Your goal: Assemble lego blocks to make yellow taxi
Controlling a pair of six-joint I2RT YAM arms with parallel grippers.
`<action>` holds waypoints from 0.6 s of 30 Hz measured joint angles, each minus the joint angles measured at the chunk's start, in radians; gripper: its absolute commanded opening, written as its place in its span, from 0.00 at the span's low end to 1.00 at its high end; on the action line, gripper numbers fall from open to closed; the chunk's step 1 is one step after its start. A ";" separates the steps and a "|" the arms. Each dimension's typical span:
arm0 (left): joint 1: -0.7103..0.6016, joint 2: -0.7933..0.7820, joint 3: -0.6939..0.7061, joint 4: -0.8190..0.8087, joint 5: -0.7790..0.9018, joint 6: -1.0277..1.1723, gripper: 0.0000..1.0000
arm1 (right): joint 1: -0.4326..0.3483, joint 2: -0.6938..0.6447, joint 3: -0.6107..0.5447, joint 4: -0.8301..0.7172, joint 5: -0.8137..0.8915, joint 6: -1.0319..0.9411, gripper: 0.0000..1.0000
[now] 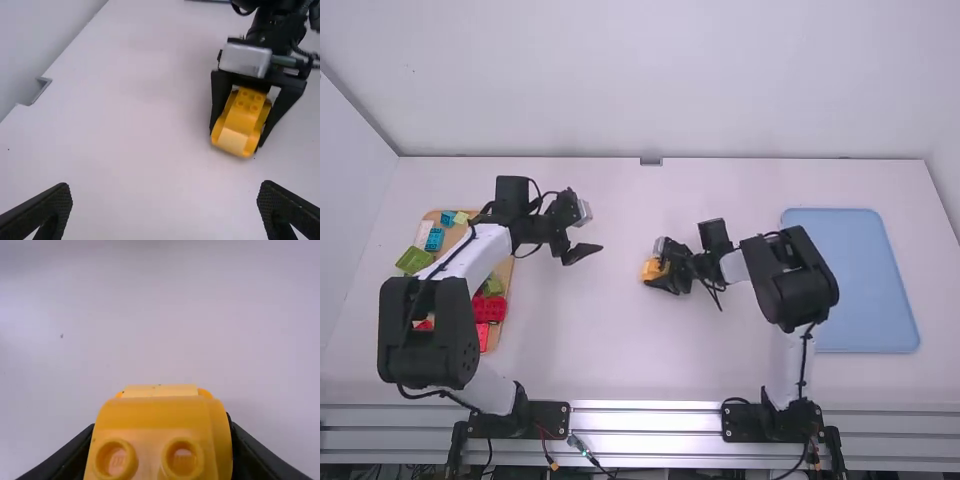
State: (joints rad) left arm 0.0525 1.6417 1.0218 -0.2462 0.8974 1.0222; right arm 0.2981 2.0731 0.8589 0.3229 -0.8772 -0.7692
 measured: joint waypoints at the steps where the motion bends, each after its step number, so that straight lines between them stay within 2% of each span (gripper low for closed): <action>1: 0.000 0.000 0.000 0.005 0.000 0.000 0.99 | -0.023 -0.039 0.000 -0.058 0.026 -0.010 0.50; 3: 0.000 0.000 0.000 0.014 0.000 0.000 0.99 | -0.058 -0.097 0.000 -0.133 0.061 -0.024 0.50; 5: 0.006 0.000 0.000 0.033 0.000 0.000 0.99 | -0.150 -0.226 0.002 -0.285 0.136 -0.060 0.50; 7: 0.013 0.000 0.000 0.043 0.000 0.001 0.99 | -0.222 -0.307 0.002 -0.359 0.177 -0.079 0.50; 9: 0.023 0.000 0.000 0.059 0.000 0.000 0.99 | -0.313 -0.389 0.002 -0.416 0.219 -0.097 0.50; 11: 0.034 0.000 0.000 0.082 0.000 0.000 0.99 | -0.452 -0.473 0.002 -0.464 0.262 -0.105 0.51; 12: 0.037 0.000 0.000 0.087 0.000 0.000 0.99 | -0.474 -0.481 0.002 -0.467 0.266 -0.104 0.51; 15: 0.049 0.000 0.000 0.113 0.000 0.000 0.99 | -0.658 -0.512 0.003 -0.476 0.286 -0.090 0.51; 18: 0.053 0.000 0.000 0.133 -0.006 0.000 0.99 | -0.803 -0.505 0.003 -0.472 0.290 -0.062 0.52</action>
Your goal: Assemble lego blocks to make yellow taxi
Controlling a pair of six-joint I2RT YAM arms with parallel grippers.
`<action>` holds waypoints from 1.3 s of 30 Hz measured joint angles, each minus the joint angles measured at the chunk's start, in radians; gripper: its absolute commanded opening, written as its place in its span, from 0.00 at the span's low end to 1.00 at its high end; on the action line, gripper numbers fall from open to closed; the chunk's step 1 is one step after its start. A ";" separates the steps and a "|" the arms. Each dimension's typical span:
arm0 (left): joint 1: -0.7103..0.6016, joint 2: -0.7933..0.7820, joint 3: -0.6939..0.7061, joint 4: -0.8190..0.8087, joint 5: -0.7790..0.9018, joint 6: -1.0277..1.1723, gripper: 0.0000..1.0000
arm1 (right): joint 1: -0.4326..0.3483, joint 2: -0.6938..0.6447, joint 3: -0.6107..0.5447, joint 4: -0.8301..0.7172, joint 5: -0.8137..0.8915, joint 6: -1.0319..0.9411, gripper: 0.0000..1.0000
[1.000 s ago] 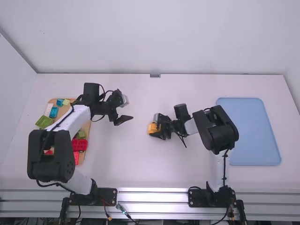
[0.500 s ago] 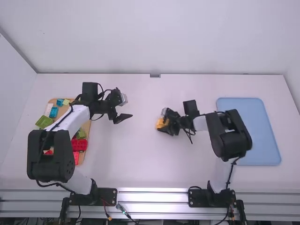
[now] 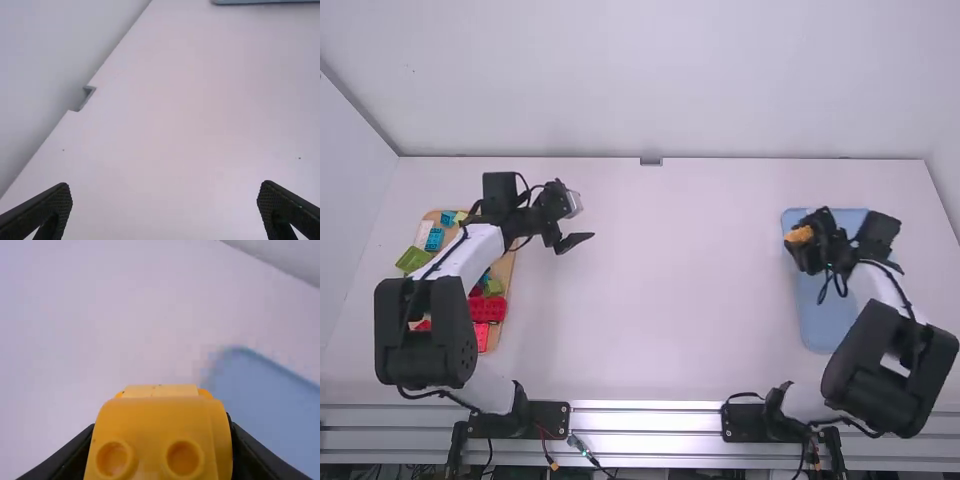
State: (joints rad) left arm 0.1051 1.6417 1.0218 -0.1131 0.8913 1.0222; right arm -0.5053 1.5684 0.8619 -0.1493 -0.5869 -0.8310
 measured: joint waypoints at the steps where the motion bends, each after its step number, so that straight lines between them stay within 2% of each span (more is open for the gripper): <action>1: 0.000 0.000 0.000 0.008 -0.008 0.000 0.99 | -0.050 0.009 0.000 0.010 -0.003 0.011 0.52; 4: 0.000 0.000 0.000 0.022 -0.024 0.000 0.99 | -0.144 0.061 0.000 0.050 -0.026 0.040 0.53; 7: 0.000 0.000 0.000 0.021 -0.034 0.000 0.99 | -0.193 0.145 0.000 0.091 -0.051 0.071 0.53; 10: 0.000 0.000 0.000 0.021 -0.039 0.000 0.99 | -0.210 0.221 0.000 0.124 -0.067 0.095 0.54; 15: 0.000 0.000 0.000 0.023 -0.039 -0.005 0.99 | -0.198 0.306 0.000 0.182 -0.064 0.118 0.58; 25: 0.000 0.000 0.000 0.045 -0.095 -0.114 0.99 | -0.139 0.317 0.000 0.224 0.043 0.185 0.73; 27: 0.000 0.000 0.000 0.044 -0.103 -0.122 0.99 | -0.138 0.317 0.000 0.222 0.057 0.192 0.79; 30: 0.000 0.000 0.000 0.045 -0.108 -0.129 0.99 | -0.139 0.316 0.000 0.220 0.066 0.206 0.99; 31: 0.000 0.000 0.000 0.046 -0.108 -0.132 0.99 | -0.140 0.317 0.000 0.221 0.067 0.212 0.99; 33: 0.000 0.000 0.000 0.053 -0.108 -0.135 0.99 | -0.140 0.317 0.003 0.208 0.069 0.224 0.99; 39: 0.001 0.000 0.000 0.137 -0.114 -0.258 0.99 | -0.132 0.257 0.082 -0.046 0.074 0.251 0.99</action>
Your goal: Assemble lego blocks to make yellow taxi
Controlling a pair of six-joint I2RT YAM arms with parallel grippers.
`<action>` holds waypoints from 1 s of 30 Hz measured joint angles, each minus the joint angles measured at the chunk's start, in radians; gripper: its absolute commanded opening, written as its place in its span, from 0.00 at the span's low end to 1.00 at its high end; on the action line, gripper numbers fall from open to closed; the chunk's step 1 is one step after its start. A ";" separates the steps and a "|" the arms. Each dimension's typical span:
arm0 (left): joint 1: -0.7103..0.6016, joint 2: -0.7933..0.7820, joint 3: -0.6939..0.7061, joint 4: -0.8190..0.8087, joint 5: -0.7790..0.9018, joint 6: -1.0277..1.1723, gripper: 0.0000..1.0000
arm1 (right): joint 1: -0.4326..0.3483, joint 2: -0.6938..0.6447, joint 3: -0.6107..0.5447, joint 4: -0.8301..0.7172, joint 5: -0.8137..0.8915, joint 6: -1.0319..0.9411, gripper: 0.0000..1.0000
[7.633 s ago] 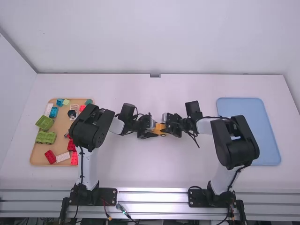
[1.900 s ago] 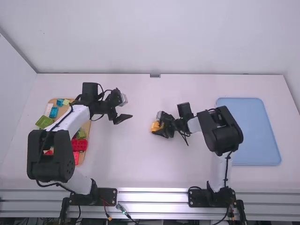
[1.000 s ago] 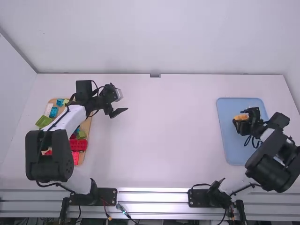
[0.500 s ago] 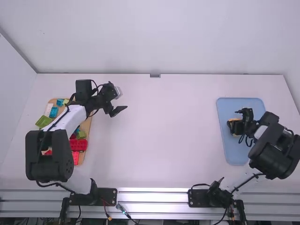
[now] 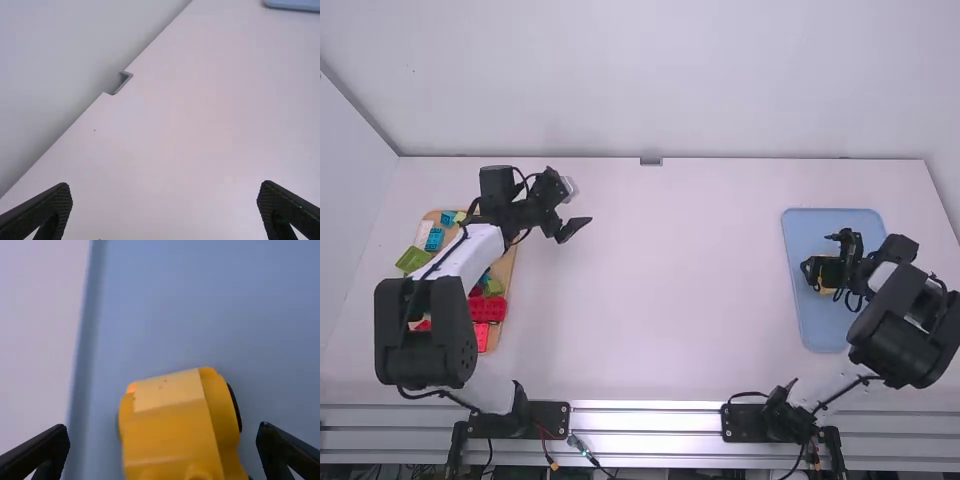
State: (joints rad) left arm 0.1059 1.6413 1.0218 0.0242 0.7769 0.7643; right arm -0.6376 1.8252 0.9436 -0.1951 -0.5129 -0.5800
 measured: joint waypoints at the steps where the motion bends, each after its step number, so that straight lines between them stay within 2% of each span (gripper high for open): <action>1: 0.000 -0.002 0.000 0.005 -0.010 -0.035 0.99 | 0.006 -0.024 0.024 -0.038 0.001 0.003 0.99; 7: -0.016 -0.059 0.000 -0.032 -0.171 -0.206 0.99 | 0.085 -0.198 0.138 -0.193 0.001 0.004 0.99; 10: -0.045 -0.126 0.000 -0.058 -0.289 -0.279 0.99 | 0.157 -0.288 0.155 -0.201 0.011 0.005 0.99; 13: -0.100 -0.215 0.000 -0.087 -0.418 -0.334 0.99 | 0.276 -0.373 0.156 -0.204 0.063 0.027 0.99; 14: -0.103 -0.220 0.000 -0.090 -0.426 -0.336 0.99 | 0.290 -0.382 0.156 -0.202 0.073 0.032 0.99; 24: -0.136 -0.370 0.000 -0.135 -0.529 -0.370 0.99 | 0.649 -0.560 0.156 -0.140 0.364 0.148 0.99; 25: -0.136 -0.373 0.000 -0.135 -0.529 -0.372 0.99 | 0.658 -0.564 0.156 -0.139 0.369 0.150 0.99; 27: -0.136 -0.396 0.000 -0.132 -0.539 -0.376 0.97 | 0.724 -0.591 0.156 -0.124 0.423 0.148 0.97; 30: -0.124 -0.416 -0.015 -0.108 -0.553 -0.388 0.94 | 0.724 -0.610 0.151 -0.095 0.454 0.156 0.94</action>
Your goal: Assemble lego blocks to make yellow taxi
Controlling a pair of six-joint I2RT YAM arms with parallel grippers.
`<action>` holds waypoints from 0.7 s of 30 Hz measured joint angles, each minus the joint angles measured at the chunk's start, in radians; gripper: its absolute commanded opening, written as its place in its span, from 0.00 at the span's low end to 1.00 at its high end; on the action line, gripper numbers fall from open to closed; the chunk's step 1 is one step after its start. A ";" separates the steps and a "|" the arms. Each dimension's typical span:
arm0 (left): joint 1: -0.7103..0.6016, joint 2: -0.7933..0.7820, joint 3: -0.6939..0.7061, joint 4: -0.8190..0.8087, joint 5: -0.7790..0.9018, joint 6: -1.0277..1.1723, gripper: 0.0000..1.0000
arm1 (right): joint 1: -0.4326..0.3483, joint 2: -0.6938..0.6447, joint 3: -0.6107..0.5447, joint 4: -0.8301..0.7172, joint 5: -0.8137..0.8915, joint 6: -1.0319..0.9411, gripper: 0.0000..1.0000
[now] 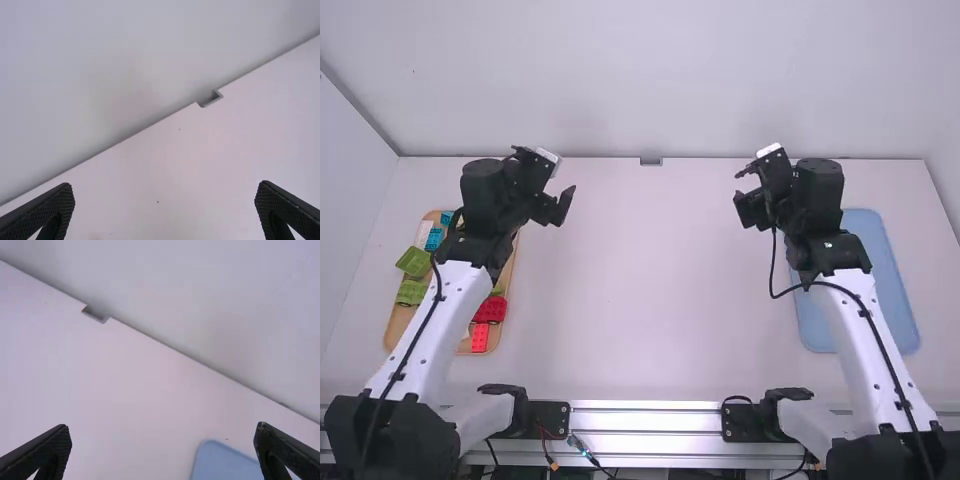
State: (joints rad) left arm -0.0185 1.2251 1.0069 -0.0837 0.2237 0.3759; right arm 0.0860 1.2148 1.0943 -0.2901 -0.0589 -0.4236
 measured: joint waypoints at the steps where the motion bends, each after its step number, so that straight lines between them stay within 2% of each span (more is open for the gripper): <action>1: 0.008 -0.015 -0.015 0.014 -0.012 -0.012 0.92 | -0.017 -0.014 -0.010 0.014 0.014 0.009 0.92; 7: 0.015 -0.087 -0.094 0.077 -0.073 -0.070 0.84 | -0.089 -0.087 -0.086 0.086 0.049 0.066 0.84; 18: 0.014 -0.286 -0.286 0.081 -0.200 -0.245 0.63 | -0.088 -0.285 -0.278 0.279 0.056 0.238 0.63; 21: 0.015 -0.362 -0.361 0.081 -0.210 -0.307 0.56 | -0.088 -0.361 -0.345 0.288 0.056 0.304 0.56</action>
State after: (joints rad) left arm -0.0036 0.8627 0.6460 -0.0025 0.0135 0.0692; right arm -0.0021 0.8539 0.7490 -0.0017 -0.0032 -0.1196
